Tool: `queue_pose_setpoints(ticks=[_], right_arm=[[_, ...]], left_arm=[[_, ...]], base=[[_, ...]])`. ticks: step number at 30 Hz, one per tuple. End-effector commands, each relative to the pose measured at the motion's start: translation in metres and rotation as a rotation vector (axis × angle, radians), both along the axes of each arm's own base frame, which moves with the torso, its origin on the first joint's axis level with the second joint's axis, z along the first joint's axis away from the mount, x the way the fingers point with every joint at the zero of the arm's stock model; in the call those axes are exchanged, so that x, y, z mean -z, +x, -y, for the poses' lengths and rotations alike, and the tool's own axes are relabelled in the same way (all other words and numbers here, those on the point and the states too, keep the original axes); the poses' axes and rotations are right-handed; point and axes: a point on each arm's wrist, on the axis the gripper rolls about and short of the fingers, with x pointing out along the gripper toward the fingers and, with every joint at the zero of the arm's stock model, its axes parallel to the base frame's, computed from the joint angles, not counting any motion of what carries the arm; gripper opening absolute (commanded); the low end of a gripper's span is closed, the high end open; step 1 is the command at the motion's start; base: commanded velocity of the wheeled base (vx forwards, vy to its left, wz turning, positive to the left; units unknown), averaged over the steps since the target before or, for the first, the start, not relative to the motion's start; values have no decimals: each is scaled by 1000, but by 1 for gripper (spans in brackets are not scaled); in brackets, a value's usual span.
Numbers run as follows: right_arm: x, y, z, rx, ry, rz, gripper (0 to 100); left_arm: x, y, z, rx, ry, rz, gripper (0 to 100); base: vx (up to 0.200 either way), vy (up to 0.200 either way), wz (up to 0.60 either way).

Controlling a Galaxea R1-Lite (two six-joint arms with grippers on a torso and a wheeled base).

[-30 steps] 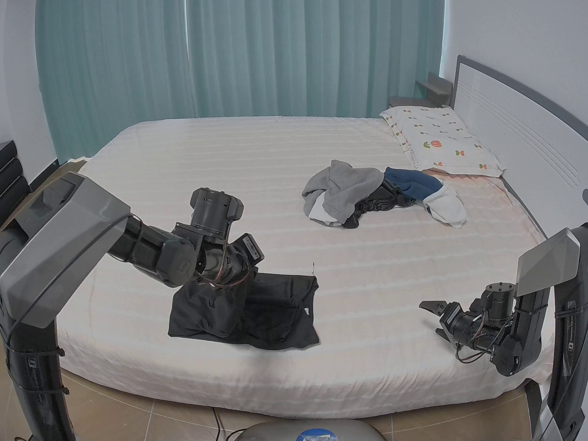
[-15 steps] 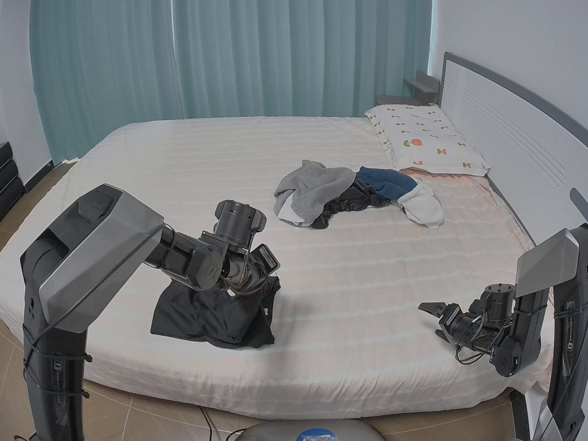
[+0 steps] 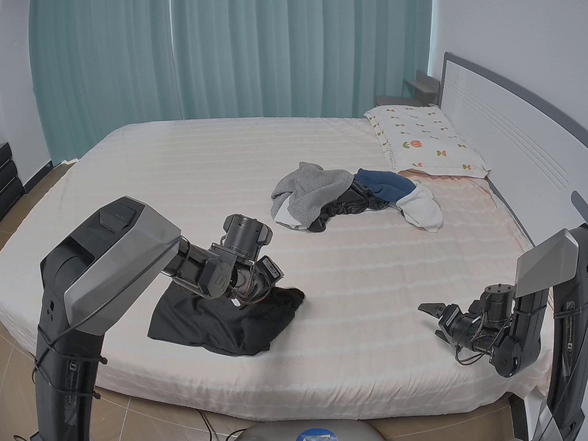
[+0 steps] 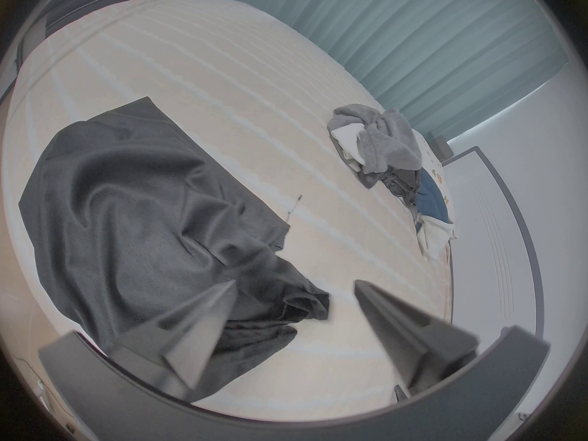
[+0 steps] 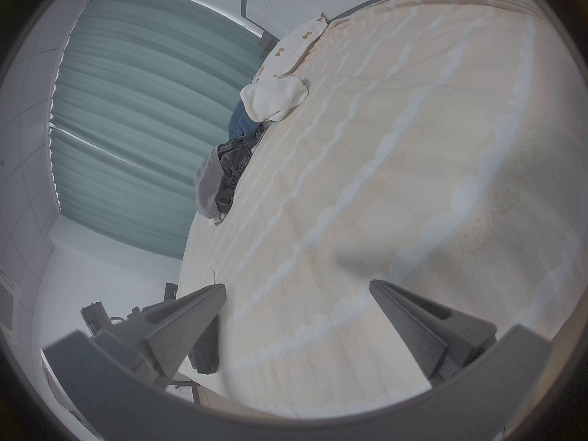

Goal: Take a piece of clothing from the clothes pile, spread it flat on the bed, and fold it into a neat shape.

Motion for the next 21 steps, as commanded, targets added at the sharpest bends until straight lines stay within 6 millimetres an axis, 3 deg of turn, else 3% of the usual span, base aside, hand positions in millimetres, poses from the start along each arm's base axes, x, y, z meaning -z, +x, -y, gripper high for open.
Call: queue_pose_setpoints(ticks=[1, 5, 12, 15, 16, 17, 21], right_arm=[[-1, 1, 0, -1, 1, 15, 100], [-1, 0, 0, -1, 0, 14, 100], [-1, -1, 0, -4, -2, 12, 100], [-1, -1, 0, -3, -2, 10, 100], [-1, -1, 0, -3, -2, 10, 100], [0, -1, 0, -6, -5, 11, 100], [0, -1, 0, -6, -5, 11, 100]], left_arm=[[0, -1, -9, -26, -1, -13, 100], [-16, -4, -25, -61, -15, -1, 100], [-36, -12, -82, -172, -34, 3, 100], [-33, -16, -106, -215, -58, 8, 100], [-33, -16, -106, -215, -58, 8, 100], [-29, -19, -123, -245, -113, 11, 100], [-25, -23, -151, -276, -254, -7, 100]], base=[[0, 0, 0], [0, 0, 0], [0, 0, 0], [0, 0, 0], [0, 0, 0], [0, 0, 0], [0, 100, 0]])
